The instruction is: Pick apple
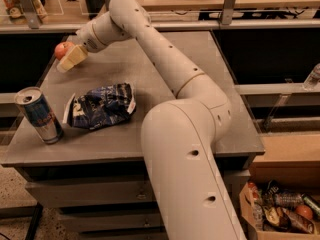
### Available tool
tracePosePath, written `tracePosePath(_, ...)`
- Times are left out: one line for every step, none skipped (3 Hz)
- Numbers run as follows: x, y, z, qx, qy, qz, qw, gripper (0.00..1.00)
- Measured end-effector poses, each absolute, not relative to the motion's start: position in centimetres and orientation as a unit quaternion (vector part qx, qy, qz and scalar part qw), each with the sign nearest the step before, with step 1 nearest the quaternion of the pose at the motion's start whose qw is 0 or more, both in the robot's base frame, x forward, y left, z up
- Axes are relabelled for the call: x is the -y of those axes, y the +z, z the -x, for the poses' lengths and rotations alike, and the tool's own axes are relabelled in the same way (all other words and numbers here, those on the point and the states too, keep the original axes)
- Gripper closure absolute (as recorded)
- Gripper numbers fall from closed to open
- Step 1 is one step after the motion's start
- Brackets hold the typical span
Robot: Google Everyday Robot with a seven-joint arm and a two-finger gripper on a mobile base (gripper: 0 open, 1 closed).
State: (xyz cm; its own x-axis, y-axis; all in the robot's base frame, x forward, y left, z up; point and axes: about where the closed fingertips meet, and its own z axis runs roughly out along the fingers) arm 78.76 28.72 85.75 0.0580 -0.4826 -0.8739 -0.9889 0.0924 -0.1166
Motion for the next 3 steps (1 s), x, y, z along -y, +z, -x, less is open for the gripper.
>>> tracePosePath(-28.99, 85.17, -78.88, -0.616, 0.306, 0.602, 0.406, 0.00)
tracePosePath(-29.34, 84.92, -78.94, -0.610, 0.307, 0.607, 0.407, 0.18)
tracePosePath(-29.36, 84.49, -79.09, -0.611, 0.309, 0.605, 0.408, 0.41)
